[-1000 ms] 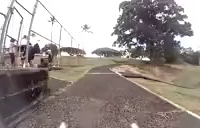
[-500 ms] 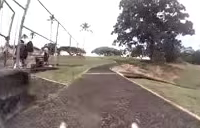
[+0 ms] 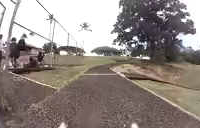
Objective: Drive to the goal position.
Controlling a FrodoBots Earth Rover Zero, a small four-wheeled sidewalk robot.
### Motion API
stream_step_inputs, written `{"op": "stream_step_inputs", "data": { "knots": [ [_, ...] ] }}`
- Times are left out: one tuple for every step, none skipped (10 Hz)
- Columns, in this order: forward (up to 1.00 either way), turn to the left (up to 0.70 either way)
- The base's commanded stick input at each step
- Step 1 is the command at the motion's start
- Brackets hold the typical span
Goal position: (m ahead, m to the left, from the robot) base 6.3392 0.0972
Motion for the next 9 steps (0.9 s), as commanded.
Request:
{"op": "stream_step_inputs", "data": {
  "knots": [
    [0.85, 0.0],
    [0.85, 0.0],
    [0.85, 0.0],
    [0.85, 0.0],
    [0.85, 0.0],
    [0.85, 0.0],
    [0.85, 0.0],
    [0.85, 0.0],
    [0.85, 0.0]
  ]
}}
